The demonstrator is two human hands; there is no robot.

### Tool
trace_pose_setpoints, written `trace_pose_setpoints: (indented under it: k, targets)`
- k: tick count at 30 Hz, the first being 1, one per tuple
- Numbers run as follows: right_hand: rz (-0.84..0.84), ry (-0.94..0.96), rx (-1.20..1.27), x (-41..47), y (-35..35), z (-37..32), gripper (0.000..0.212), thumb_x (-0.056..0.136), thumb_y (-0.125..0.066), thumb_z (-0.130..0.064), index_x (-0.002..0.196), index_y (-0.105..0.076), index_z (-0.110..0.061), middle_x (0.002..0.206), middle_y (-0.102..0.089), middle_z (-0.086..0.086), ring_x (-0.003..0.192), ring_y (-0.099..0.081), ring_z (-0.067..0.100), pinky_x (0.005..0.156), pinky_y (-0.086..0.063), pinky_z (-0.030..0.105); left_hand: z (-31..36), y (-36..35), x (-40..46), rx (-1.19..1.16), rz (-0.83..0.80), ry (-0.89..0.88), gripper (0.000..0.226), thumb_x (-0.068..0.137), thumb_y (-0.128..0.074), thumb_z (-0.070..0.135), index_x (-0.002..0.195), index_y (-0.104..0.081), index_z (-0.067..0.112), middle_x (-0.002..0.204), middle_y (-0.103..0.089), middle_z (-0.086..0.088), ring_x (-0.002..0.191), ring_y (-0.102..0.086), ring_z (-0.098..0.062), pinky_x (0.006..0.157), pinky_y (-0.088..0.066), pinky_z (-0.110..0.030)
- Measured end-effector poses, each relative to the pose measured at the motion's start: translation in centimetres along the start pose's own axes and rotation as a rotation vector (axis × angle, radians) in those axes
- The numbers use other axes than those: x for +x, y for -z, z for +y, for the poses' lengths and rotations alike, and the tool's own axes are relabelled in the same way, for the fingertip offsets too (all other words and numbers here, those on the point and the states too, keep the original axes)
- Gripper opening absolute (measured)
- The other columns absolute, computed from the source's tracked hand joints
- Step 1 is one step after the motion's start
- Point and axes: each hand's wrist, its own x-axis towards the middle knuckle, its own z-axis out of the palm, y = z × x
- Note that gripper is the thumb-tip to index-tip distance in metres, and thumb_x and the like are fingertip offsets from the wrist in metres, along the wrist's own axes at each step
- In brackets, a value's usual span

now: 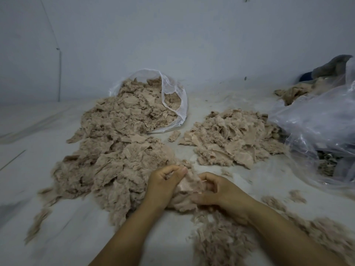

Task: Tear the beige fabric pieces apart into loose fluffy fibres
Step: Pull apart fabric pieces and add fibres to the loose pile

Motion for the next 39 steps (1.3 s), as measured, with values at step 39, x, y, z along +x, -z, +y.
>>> trace_pose_setpoints:
  k: [39]
  targets:
    - [0.185, 0.17, -0.081, 0.3, -0.7, 0.1, 0.01, 0.082, -0.071, -0.026, 0.074, -0.071, -0.02, 0.056, -0.061, -0.01, 0.051, -0.053, 0.002, 0.05, -0.042, 0.014, -0.5, -0.4, -0.3, 0.048, -0.259, 0.042, 0.045, 0.085, -0.05, 0.042, 0.063, -0.061, 0.004, 0.057, -0.053, -0.004, 0.054, -0.049, -0.014, 0.053, -0.04, -0.025]
